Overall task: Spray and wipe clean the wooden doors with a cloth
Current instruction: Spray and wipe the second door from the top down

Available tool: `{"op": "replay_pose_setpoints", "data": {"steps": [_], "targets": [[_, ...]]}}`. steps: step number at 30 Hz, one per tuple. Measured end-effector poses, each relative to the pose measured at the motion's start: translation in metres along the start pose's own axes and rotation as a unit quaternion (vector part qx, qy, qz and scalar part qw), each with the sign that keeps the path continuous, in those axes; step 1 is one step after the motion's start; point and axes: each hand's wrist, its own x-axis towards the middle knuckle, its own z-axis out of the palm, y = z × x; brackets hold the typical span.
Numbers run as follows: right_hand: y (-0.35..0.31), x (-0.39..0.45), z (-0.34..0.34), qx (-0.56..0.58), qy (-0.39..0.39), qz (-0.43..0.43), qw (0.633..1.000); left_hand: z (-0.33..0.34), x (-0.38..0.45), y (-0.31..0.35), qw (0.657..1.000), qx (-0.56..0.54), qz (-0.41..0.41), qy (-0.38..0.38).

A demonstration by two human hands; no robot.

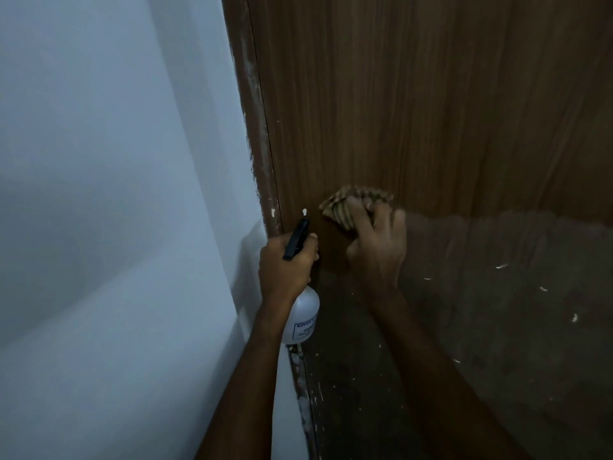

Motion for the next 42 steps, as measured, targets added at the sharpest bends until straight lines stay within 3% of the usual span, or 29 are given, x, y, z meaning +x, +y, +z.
{"op": "replay_pose_setpoints", "data": {"steps": [5,10,12,18,20,23,25,28,31,33,36,39,42], "targets": [[0.019,-0.070,-0.024,-0.001,-0.119,0.010,0.993,0.012,0.000,0.007,0.999,-0.012,0.016,-0.046],[0.013,0.027,-0.026,-0.027,0.005,0.059,0.998,0.030,0.000,0.021,0.998,-0.012,0.031,-0.062],[0.018,0.031,-0.025,-0.041,0.009,0.039,0.998,0.037,-0.001,0.024,0.997,-0.018,0.039,-0.064],[0.058,-0.094,-0.061,-0.030,-0.125,0.067,0.989,0.050,-0.013,0.028,0.994,-0.038,0.042,-0.097],[0.059,-0.066,-0.066,-0.032,-0.107,0.100,0.989,0.054,-0.015,0.033,0.993,-0.042,0.043,-0.099],[0.050,0.008,-0.061,-0.046,-0.020,0.121,0.991,0.065,-0.016,0.041,0.994,-0.042,0.043,-0.092],[0.047,0.030,-0.056,-0.033,-0.011,0.115,0.993,0.071,-0.017,0.045,0.994,-0.042,0.044,-0.086],[0.064,-0.021,-0.061,-0.057,-0.045,0.067,0.995,0.078,-0.021,0.048,0.993,-0.048,0.047,-0.100],[0.085,-0.088,-0.083,-0.058,-0.116,0.074,0.989,0.082,-0.025,0.048,0.989,-0.043,0.049,-0.131],[0.092,-0.079,-0.093,-0.054,-0.091,0.107,0.989,0.086,-0.029,0.049,0.989,-0.037,0.045,-0.138],[0.091,0.001,-0.095,-0.063,0.009,0.175,0.982,0.100,-0.035,0.052,0.990,-0.041,0.030,-0.130],[0.091,0.046,-0.094,-0.074,0.032,0.129,0.988,0.116,-0.039,0.061,0.990,-0.038,0.027,-0.130],[0.102,-0.014,-0.097,-0.101,-0.002,0.095,0.990,0.125,-0.040,0.072,0.989,-0.042,0.045,-0.138]]}}
